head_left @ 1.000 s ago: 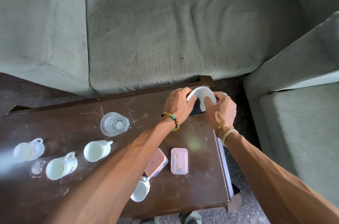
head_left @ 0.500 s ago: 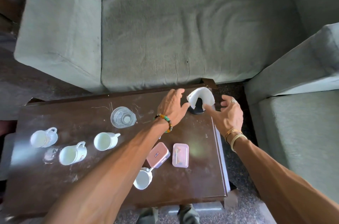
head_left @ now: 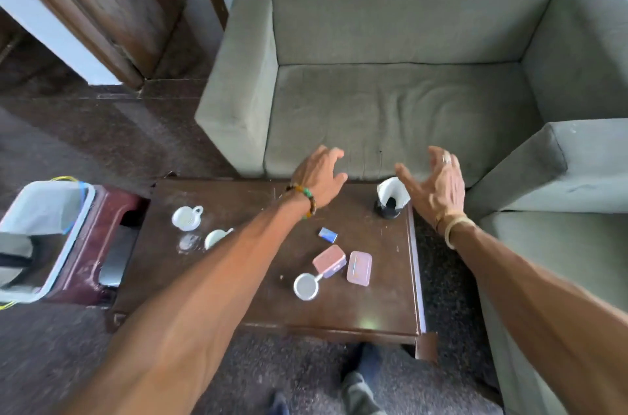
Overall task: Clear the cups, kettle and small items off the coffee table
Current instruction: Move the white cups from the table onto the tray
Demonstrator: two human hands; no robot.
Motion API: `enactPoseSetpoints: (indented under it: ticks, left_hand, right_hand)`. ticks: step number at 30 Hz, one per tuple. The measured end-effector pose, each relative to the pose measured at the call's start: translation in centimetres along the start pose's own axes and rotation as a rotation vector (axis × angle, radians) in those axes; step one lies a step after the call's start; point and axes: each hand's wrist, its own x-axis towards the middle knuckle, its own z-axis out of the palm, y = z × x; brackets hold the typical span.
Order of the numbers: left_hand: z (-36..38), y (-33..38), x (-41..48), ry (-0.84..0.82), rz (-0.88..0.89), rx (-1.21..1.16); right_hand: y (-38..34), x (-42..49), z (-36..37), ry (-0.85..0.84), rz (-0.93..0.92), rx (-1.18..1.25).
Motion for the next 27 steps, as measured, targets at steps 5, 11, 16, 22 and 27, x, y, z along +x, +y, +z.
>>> enactPoseSetpoints:
  ticks: [5, 11, 16, 22, 27]
  left_hand:
    - [-6.1, -0.8, -5.3, 0.111, 0.008, 0.002]
    - [-10.6, -5.3, -16.1, 0.196, 0.004, -0.01]
    - [-13.7, -9.3, -25.5, 0.23, -0.051, 0.012]
    - [-15.7, -12.0, -31.9, 0.206, -0.034, 0.061]
    - [-15.7, -13.5, -34.3, 0.204, -0.08, 0.053]
  right_hand:
    - [-5.6, -5.2, -2.3, 0.041, -0.09, 0.007]
    - [-9.6, -16.1, -0.9, 0.059, -0.136, -0.014]
    - [-13.2, -26.0, 1.8, 0.023, -0.192, -0.037]
    - [-16.2, -31.3, 1.3, 0.013, -0.268, -0.126]
    - [-16.3, -32.6, 1.1, -0.021, -0.281, -0.161]
